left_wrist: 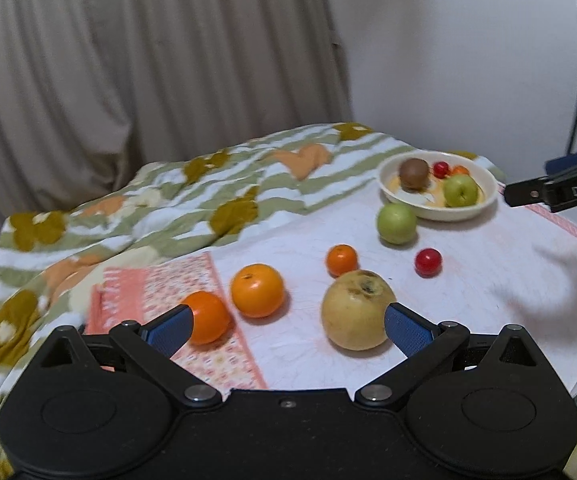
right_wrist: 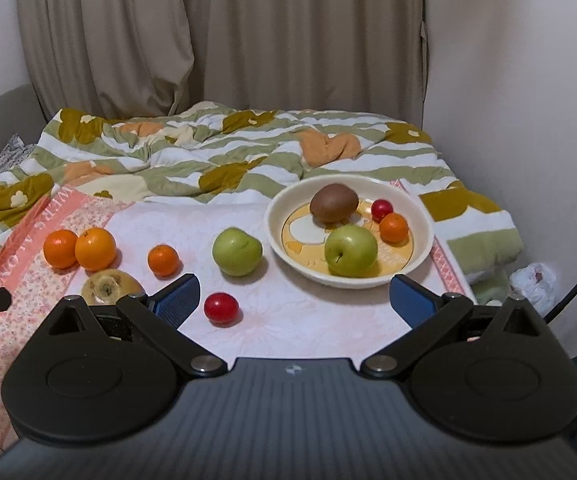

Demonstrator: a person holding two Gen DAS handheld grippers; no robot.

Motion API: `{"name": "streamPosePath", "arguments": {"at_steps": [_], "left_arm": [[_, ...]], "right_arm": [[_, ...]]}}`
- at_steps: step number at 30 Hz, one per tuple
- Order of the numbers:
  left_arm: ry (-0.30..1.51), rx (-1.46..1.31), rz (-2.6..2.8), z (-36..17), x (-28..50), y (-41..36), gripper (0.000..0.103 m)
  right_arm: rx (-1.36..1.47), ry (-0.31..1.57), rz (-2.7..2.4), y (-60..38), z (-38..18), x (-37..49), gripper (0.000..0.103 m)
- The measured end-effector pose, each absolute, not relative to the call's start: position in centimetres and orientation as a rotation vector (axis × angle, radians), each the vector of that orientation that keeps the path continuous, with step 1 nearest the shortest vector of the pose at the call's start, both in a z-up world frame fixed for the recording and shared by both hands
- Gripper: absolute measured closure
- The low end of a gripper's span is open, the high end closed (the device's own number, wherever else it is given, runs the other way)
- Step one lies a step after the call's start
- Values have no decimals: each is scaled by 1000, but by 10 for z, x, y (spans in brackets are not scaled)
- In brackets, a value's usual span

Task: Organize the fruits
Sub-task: 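Withdraw both open tools from the bowl back over the fruits, then grasp the large yellow-brown apple with the left tool while the right tool grasps a red tomato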

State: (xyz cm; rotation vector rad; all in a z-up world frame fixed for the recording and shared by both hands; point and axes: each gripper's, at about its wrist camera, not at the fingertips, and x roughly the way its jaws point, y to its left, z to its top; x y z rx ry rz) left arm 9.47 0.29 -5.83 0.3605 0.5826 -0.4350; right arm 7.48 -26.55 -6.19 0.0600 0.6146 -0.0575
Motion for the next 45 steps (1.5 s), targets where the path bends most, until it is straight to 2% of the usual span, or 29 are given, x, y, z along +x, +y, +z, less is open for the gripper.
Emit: {"name": "streamPosePath", "arguments": {"at_steps": [17, 20, 23, 27, 30, 32, 37, 45], "left_arm": [[652, 417, -588, -120, 143, -54, 2], [683, 392, -593, -126, 152, -55, 13], [716, 377, -595, -130, 159, -55, 18], [734, 395, -593, -135, 161, -58, 25], [731, 414, -593, -136, 159, -60, 26], [740, 408, -592, -135, 160, -60, 26], [746, 397, -578, -134, 160, -53, 26], [760, 378, -546, -132, 159, -44, 26]], "right_arm": [[-33, 704, 65, -253, -109, 119, 0], [-58, 720, 93, -248, -115, 125, 0], [-68, 743, 116, -244, -121, 132, 1], [-47, 762, 142, -240, -127, 140, 5], [-36, 771, 150, -237, -132, 144, 11], [-29, 780, 162, -235, -134, 147, 19], [-29, 796, 177, -230, -140, 154, 22], [-25, 816, 194, -225, -147, 164, 35]]}}
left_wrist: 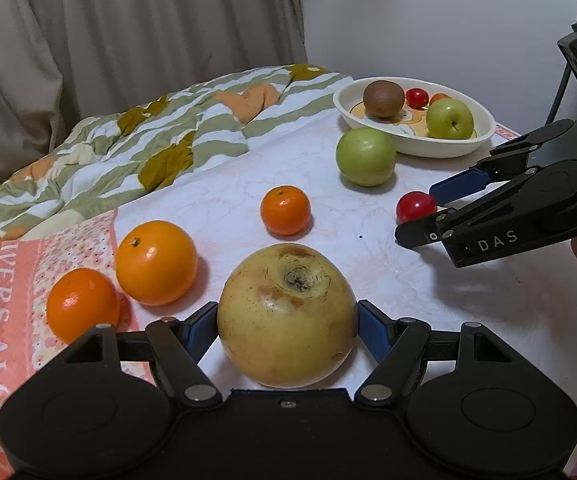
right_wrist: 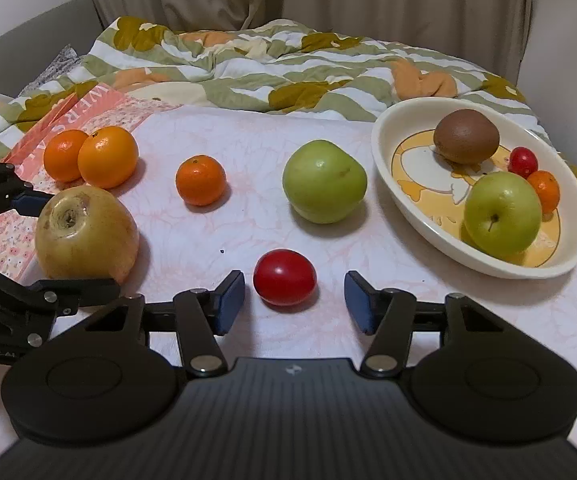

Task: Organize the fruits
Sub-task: 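Grasp the large yellow-brown apple with the left tool while the right tool grasps a red tomato, then carry the yellow-brown apple and tomato into the white bowl and release both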

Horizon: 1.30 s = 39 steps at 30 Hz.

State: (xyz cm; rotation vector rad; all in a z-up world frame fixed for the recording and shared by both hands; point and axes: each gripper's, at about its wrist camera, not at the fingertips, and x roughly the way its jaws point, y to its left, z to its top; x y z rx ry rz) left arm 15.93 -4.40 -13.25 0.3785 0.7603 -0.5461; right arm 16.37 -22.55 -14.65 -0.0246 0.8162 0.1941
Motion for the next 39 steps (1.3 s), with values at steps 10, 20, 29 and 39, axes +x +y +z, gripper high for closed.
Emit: {"name": "streamPosePath", "arguments": {"at_steps": [10, 20, 29, 39], "left_arm": [[733, 332, -520, -122, 155, -35, 26], [680, 291, -524, -87, 140, -36, 26], [604, 238, -556, -41, 120, -49, 26], [540, 199, -494, -2, 101, -92, 26]], "right_arm": [[-3, 800, 202, -225, -143, 162, 55], [25, 759, 172, -225, -107, 145, 55], [68, 731, 86, -241, -59, 113, 55], [48, 693, 81, -297, -20, 92, 55]]}}
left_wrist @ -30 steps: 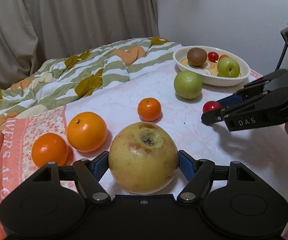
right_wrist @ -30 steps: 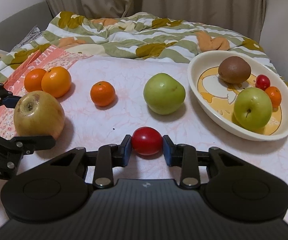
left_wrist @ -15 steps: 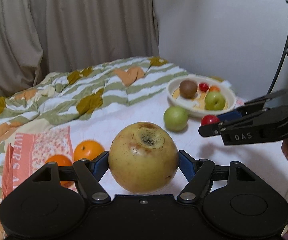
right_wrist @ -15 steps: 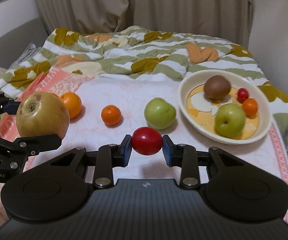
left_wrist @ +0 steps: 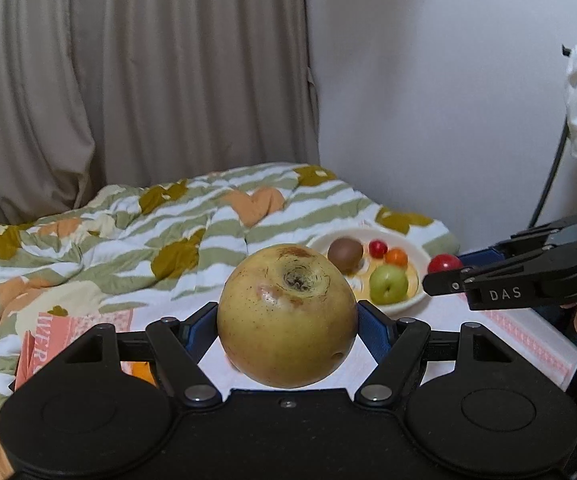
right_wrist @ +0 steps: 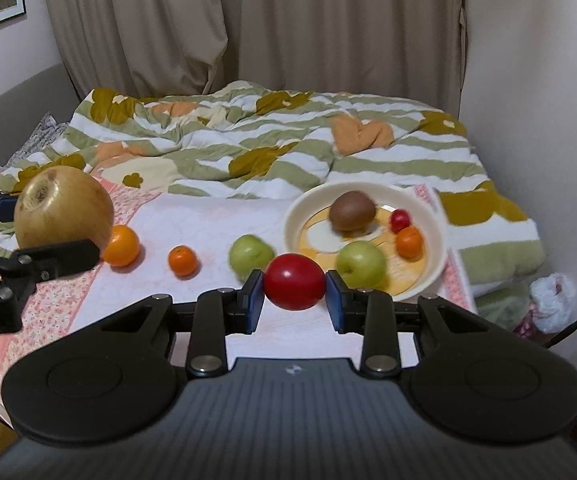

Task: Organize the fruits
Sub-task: 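Carry the yellow-brown apple and tomato into the white bowl and release both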

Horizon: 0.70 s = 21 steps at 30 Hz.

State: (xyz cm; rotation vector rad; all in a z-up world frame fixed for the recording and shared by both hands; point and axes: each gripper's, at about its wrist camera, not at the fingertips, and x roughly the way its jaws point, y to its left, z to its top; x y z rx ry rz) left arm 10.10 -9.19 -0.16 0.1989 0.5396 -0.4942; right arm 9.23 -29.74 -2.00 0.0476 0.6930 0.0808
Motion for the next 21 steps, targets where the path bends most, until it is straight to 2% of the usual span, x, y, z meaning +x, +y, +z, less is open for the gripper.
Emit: {"name": "streamPosePath", "arguments": {"at_steps": [12, 21], "left_arm": [[550, 80, -391, 9, 109, -180, 26], [587, 53, -332, -2, 147, -222, 26]], "right_arm": [[-18, 678, 138, -391, -8, 116, 55], [-23, 692, 167, -433, -13, 149, 55]]}}
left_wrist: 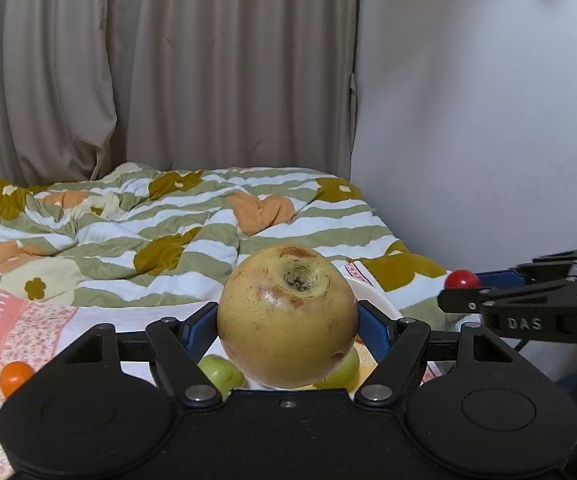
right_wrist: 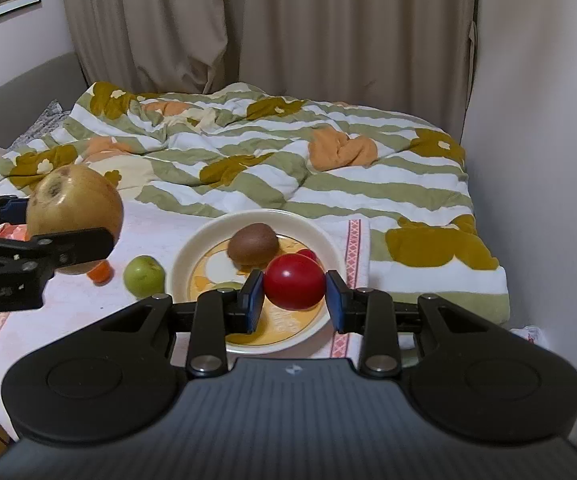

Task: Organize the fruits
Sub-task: 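Carry the yellow-brown apple and tomato into the white bowl and release both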

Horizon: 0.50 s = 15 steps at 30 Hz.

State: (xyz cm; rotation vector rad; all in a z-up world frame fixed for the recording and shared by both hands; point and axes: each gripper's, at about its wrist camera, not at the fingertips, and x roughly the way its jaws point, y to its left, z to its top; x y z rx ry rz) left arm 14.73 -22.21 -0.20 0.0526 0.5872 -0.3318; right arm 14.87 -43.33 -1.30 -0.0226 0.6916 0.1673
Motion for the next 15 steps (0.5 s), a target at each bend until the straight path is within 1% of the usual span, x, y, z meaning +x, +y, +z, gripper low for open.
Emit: {"name": "streamPosePath", "arguments": {"at_steps": [5, 15], "left_arm": [[623, 69, -322, -17, 179, -237, 26], [713, 107, -342, -65, 240, -249, 26]], "right_arm": [[7, 718, 169, -444, -24, 166, 55], [19, 785, 166, -448, -53, 196, 55]]}}
